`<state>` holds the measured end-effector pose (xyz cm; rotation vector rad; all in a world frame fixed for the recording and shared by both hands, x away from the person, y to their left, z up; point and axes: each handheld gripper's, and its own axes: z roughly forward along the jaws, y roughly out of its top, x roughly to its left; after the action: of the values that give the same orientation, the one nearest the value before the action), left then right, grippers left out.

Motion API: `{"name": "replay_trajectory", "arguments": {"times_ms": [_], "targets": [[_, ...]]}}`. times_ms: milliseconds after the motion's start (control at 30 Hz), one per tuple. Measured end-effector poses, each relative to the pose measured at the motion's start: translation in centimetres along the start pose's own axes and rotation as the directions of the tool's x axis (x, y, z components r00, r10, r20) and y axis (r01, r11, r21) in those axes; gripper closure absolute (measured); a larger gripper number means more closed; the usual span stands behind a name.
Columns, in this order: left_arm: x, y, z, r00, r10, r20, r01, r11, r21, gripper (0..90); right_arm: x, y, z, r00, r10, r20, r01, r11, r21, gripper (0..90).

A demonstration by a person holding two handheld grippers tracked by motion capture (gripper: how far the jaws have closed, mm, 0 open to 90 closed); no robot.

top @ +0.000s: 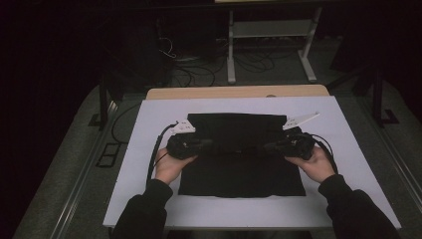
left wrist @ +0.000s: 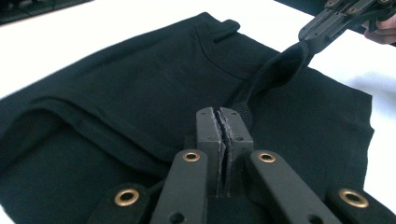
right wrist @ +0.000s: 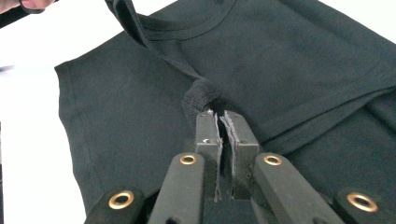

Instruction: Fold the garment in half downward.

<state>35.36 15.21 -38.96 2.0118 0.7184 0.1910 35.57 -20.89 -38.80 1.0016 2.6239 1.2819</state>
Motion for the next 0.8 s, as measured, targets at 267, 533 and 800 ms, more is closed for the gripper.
{"name": "replay_trajectory", "arguments": {"times_ms": [267, 533, 800], "targets": [[-0.2, -1.3, 0.2, 0.9997, -0.023, 0.011, 0.023, 0.9997, 0.010, 86.8, 0.1, -1.0, 0.5, 0.9999, 0.006, -0.012, -0.006, 0.9998, 0.018, 84.2], [-0.2, -1.9, 0.1, 0.9995, -0.026, 0.018, 0.026, 0.9995, 0.016, 86.7, 0.2, -1.7, 0.9, 0.9997, 0.016, -0.016, -0.015, 0.9990, 0.041, 84.2], [-0.4, -2.6, -0.1, 0.9991, -0.034, 0.025, 0.033, 0.9991, 0.027, 86.7, 0.4, -2.3, 1.3, 0.9996, 0.016, -0.022, -0.015, 0.9983, 0.057, 84.2]]}}
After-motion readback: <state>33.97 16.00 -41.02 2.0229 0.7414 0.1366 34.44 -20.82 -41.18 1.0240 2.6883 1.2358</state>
